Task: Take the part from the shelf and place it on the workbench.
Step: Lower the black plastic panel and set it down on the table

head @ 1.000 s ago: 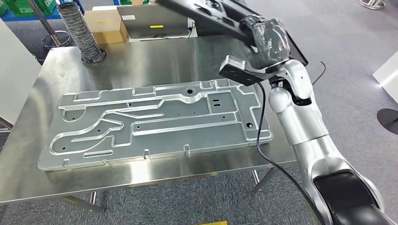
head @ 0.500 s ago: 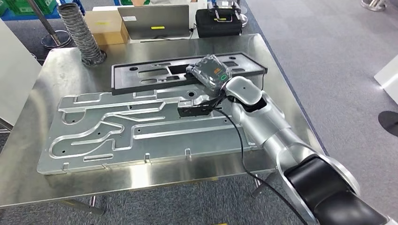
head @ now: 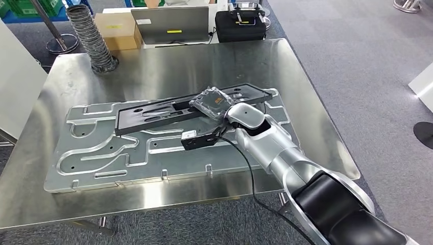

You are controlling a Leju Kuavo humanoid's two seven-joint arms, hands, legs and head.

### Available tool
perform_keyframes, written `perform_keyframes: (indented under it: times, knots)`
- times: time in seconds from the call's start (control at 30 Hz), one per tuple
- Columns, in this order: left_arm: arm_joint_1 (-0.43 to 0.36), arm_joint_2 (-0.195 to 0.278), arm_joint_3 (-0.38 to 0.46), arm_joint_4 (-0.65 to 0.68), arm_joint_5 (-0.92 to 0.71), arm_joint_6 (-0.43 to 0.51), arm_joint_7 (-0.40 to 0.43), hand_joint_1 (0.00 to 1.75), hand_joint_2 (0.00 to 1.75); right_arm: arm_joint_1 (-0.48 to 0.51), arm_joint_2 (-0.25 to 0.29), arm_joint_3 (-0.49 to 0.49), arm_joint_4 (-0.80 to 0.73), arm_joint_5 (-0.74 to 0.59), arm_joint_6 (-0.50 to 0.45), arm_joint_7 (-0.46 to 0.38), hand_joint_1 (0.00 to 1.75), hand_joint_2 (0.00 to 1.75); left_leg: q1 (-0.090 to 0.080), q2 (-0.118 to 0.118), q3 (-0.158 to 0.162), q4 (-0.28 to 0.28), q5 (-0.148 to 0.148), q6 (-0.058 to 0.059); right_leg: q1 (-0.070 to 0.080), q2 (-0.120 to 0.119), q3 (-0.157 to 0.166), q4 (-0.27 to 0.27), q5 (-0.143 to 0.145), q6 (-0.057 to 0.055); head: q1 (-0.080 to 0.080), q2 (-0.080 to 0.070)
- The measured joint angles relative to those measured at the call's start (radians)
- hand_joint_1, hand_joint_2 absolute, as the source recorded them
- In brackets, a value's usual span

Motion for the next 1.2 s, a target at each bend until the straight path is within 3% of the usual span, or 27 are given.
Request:
perform_keyframes:
  times: [0.1, 0.13, 0.2, 0.27, 0.3, 0.37, 0.43, 0.6, 0.67, 0.73, 0.8, 0.83, 0.87, 0.93, 1.0, 1.07, 1.13, 1.2]
  knots:
    - [0.006, 0.001, 0.000, 0.000, -0.004, 0.000, -0.007, 0.00, 1.75, 0.007, 0.006, 0.003, 0.051, -0.019, -0.013, 0.017, 1.75, 1.75, 0.001, 0.001, -0.006, 0.019, -0.019, -0.015, -0.008, -0.004, 0.012, -0.018, 0.008, -0.008, 0.000, 0.000]
    - [0.008, 0.002, 0.000, 0.000, -0.006, 0.000, -0.008, 0.00, 1.75, 0.008, 0.007, 0.003, 0.067, -0.024, -0.019, 0.026, 1.75, 1.75, 0.002, 0.001, -0.021, 0.057, -0.043, -0.019, -0.013, -0.006, 0.016, -0.024, 0.011, -0.011, 0.000, 0.000]
    - [0.010, 0.002, 0.000, 0.000, -0.009, 0.000, -0.009, 0.00, 1.75, 0.016, 0.005, 0.001, 0.101, -0.033, -0.030, 0.049, 1.75, 1.75, 0.008, 0.002, -0.078, 0.185, -0.106, -0.028, -0.014, -0.007, 0.017, -0.026, 0.012, -0.014, 0.000, 0.000]
    - [0.011, 0.003, 0.000, 0.000, -0.012, 0.000, -0.009, 0.00, 1.75, 0.032, 0.002, -0.001, 0.130, -0.039, -0.037, 0.066, 1.75, 1.75, 0.014, 0.002, -0.121, 0.276, -0.131, -0.036, -0.015, -0.006, 0.017, -0.024, 0.010, -0.012, 0.000, 0.000]
    - [0.012, 0.004, 0.000, 0.000, -0.012, 0.000, -0.009, 0.00, 1.75, 0.040, 0.000, -0.001, 0.141, -0.040, -0.039, 0.070, 1.75, 1.75, 0.017, 0.003, -0.117, 0.267, -0.116, -0.039, -0.017, -0.005, 0.017, -0.022, 0.009, -0.010, 0.000, 0.000]
    - [0.012, 0.006, 0.000, 0.000, -0.014, 0.000, -0.009, 0.00, 1.75, 0.048, -0.004, -0.002, 0.155, -0.043, -0.041, 0.074, 1.75, 1.75, 0.024, 0.004, -0.060, 0.150, -0.052, -0.045, -0.020, -0.002, 0.017, -0.013, 0.003, -0.001, 0.000, 0.000]
    - [0.011, 0.006, 0.000, 0.000, -0.018, 0.000, -0.009, 0.00, 1.75, 0.049, -0.006, -0.007, 0.165, -0.044, -0.045, 0.082, 1.75, 1.75, 0.024, 0.003, -0.004, 0.040, -0.017, -0.041, -0.018, 0.002, 0.012, -0.001, -0.004, 0.011, 0.000, 0.000]
    - [0.011, 0.006, 0.000, 0.000, -0.027, -0.002, -0.011, 0.00, 1.75, 0.053, -0.021, -0.027, 0.186, -0.044, -0.067, 0.099, 1.75, 1.75, 0.020, 0.001, 0.007, 0.014, -0.014, -0.005, -0.020, 0.003, 0.004, 0.017, -0.018, 0.035, 0.000, 0.000]
    - [0.010, 0.006, 0.000, 0.000, -0.030, -0.003, -0.011, 0.00, 1.75, 0.055, -0.030, -0.031, 0.194, -0.042, -0.074, 0.107, 0.87, 0.87, 0.020, 0.002, 0.008, 0.011, -0.012, 0.005, -0.022, 0.003, -0.032, 0.098, -0.067, 0.042, 0.000, 0.000]
    - [0.009, 0.006, 0.000, 0.000, -0.032, -0.004, -0.012, 0.00, 1.75, 0.061, -0.038, -0.034, 0.203, -0.038, -0.075, 0.118, 0.00, 0.00, 0.017, 0.003, 0.006, 0.011, -0.011, 0.010, -0.022, 0.003, -0.091, 0.223, -0.127, 0.045, 0.000, 0.000]
    - [0.009, 0.006, 0.000, 0.000, -0.034, -0.006, -0.012, 0.00, 1.75, 0.071, -0.045, -0.037, 0.212, -0.036, -0.075, 0.128, 0.00, 0.00, 0.013, 0.002, 0.005, 0.011, -0.011, 0.012, -0.022, 0.003, -0.131, 0.305, -0.150, 0.044, 0.000, 0.000]
    - [0.010, 0.006, 0.000, 0.000, -0.035, -0.007, -0.013, 0.00, 1.75, 0.075, -0.048, -0.040, 0.215, -0.035, -0.075, 0.130, 0.00, 0.00, 0.011, 0.001, 0.005, 0.011, -0.010, 0.012, -0.022, 0.003, -0.130, 0.303, -0.139, 0.040, 0.000, 0.000]
    - [0.010, 0.006, 0.000, 0.000, -0.035, -0.008, -0.013, 0.00, 1.75, 0.077, -0.052, -0.043, 0.218, -0.035, -0.076, 0.132, 0.00, 0.00, 0.008, 0.000, 0.006, 0.011, -0.010, 0.013, -0.019, 0.003, -0.113, 0.268, -0.113, 0.034, 0.000, 0.000]
    - [0.010, 0.005, 0.000, 0.000, -0.038, -0.009, -0.014, 0.00, 1.75, 0.073, -0.058, -0.048, 0.220, -0.035, -0.077, 0.133, 0.00, 0.00, 0.004, -0.001, 0.009, 0.011, -0.010, 0.012, -0.010, 0.003, -0.038, 0.121, -0.047, 0.013, 0.000, 0.000]
    - [0.009, 0.003, 0.000, 0.000, -0.040, -0.008, -0.017, 0.00, 1.75, 0.070, -0.063, -0.052, 0.220, -0.034, -0.081, 0.132, 0.00, 0.00, 0.002, -0.001, 0.010, 0.010, -0.010, 0.008, 0.000, 0.000, 0.012, 0.017, -0.015, -0.004, 0.000, 0.000]
    - [0.008, 0.003, 0.000, 0.000, -0.042, -0.006, -0.021, 0.00, 0.87, 0.070, -0.066, -0.056, 0.221, -0.032, -0.088, 0.129, 0.00, 0.00, 0.004, 0.000, 0.011, 0.006, -0.008, -0.002, 0.005, -0.001, 0.018, -0.001, -0.010, -0.007, 0.000, 0.000]
    - [0.008, 0.004, 0.000, 0.000, -0.043, -0.004, -0.023, 0.00, 0.00, 0.071, -0.069, -0.059, 0.222, -0.030, -0.092, 0.126, 0.00, 0.00, 0.004, 0.001, 0.010, 0.013, -0.016, -0.012, -0.002, -0.002, 0.027, -0.018, 0.000, -0.008, 0.000, 0.000]
    - [0.008, 0.004, 0.000, 0.000, -0.044, -0.003, -0.023, 0.00, 0.00, 0.072, -0.069, -0.060, 0.224, -0.028, -0.099, 0.121, 0.00, 0.00, 0.003, 0.002, -0.016, 0.079, -0.060, -0.021, -0.010, -0.005, 0.036, -0.036, 0.010, -0.011, 0.000, 0.000]
